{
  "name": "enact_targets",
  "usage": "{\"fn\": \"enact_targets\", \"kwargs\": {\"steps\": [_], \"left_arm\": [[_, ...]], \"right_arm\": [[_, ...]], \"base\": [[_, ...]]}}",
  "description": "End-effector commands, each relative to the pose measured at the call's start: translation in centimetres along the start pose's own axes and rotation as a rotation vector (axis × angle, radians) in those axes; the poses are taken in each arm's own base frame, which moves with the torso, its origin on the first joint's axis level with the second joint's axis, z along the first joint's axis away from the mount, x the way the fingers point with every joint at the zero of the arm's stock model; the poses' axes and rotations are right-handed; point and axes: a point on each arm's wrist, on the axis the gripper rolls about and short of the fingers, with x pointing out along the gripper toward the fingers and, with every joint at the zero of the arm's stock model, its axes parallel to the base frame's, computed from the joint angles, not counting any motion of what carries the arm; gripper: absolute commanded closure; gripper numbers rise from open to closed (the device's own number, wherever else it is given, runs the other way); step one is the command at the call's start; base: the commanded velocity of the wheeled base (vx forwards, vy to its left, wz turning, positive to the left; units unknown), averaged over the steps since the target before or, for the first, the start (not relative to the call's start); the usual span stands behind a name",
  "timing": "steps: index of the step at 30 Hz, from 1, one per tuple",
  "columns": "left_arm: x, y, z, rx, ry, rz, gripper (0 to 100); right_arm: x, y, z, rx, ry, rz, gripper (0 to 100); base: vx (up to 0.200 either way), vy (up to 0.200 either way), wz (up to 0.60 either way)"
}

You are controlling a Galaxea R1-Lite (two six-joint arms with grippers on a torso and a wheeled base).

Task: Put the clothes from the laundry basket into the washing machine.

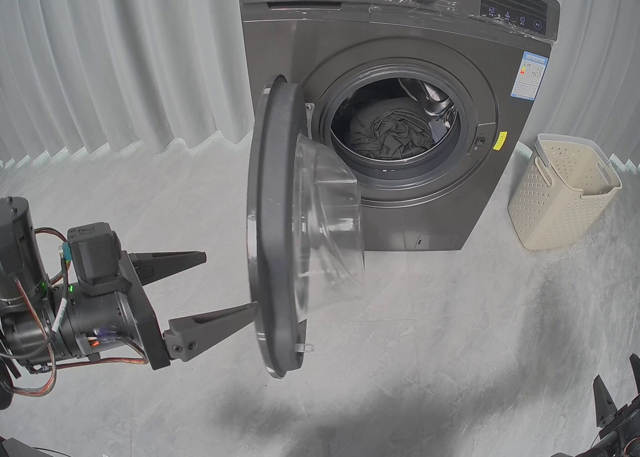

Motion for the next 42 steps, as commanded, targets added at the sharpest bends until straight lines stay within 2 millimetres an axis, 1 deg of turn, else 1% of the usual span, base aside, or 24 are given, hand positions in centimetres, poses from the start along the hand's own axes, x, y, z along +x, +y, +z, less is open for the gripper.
{"fn": "enact_targets", "kwargs": {"steps": [1,2,4,7,11,14,15,16,20,24,29,30,31,32,34,39,42], "left_arm": [[-1.0,0.1,0.0,0.002,-0.022,0.028,0],[-1.0,0.1,0.0,0.002,-0.022,0.028,0],[-0.9,1.0,0.1,-0.003,-0.025,0.072,0],[0.1,1.6,-0.1,-0.01,0.003,0.098,0],[2.9,2.7,-0.9,-0.002,0.057,0.158,0],[5.1,3.0,-1.4,-0.003,0.049,0.14,0],[5.1,3.0,-1.4,-0.003,0.049,0.14,0],[6.5,3.2,-1.4,0.001,0.016,0.127,0],[9.1,4.0,-1.9,0.012,-0.01,0.132,0],[11.1,4.1,-2.1,0.014,-0.011,0.128,0],[13.5,3.4,-1.0,0.014,-0.048,0.084,0],[13.5,3.4,-1.0,0.014,-0.048,0.084,0],[14.4,3.2,-0.7,0.005,-0.062,0.072,0],[14.9,3.2,-0.5,-0.003,-0.068,0.076,0],[15.6,3.0,-0.5,-0.013,-0.073,0.078,0],[16.4,3.1,-0.6,-0.011,-0.071,0.077,0],[18.0,3.2,-1.1,-0.004,-0.061,0.066,0]], "right_arm": [[0.0,0.0,-0.4,0.0,0.001,0.0,0],[0.0,0.0,-0.4,0.0,0.001,0.0,0],[0.0,0.0,-0.4,0.0,0.001,0.0,0],[0.0,0.0,-0.4,0.0,0.001,0.0,0],[0.0,0.0,-0.4,0.0,0.001,0.0,0],[0.0,0.0,-0.4,0.0,0.001,0.0,0],[0.0,0.0,-0.4,0.0,0.001,0.0,0],[0.0,0.0,-0.4,0.0,0.001,0.0,0],[0.0,0.0,-0.4,0.0,0.001,0.0,0],[0.0,0.0,-0.4,0.001,0.001,0.0,0],[0.0,0.0,-0.4,0.001,0.001,0.0,0],[0.0,0.0,-0.4,0.001,0.001,0.0,0],[0.0,0.0,-0.4,0.001,0.001,0.0,0],[0.0,0.0,-0.4,0.001,0.001,0.0,0],[0.0,0.0,-0.4,0.001,-0.001,0.0,0],[0.0,0.0,-0.4,0.001,0.001,0.0,0],[0.0,0.0,-0.4,0.001,0.001,0.0,0]], "base": [[0.0,0.0,0.0],[0.0,0.0,0.0],[0.0,0.0,0.0],[0.0,0.0,0.0],[0.0,0.0,0.0],[0.0,0.0,0.0],[0.0,0.0,0.0],[0.0,0.0,0.0],[0.0,0.0,0.0],[0.0,0.0,0.0],[0.0,0.0,0.0],[0.0,0.0,0.0],[0.0,0.0,0.0],[0.0,0.0,0.0],[0.0,0.0,0.0],[0.0,0.0,0.0],[0.0,0.0,0.0]]}}
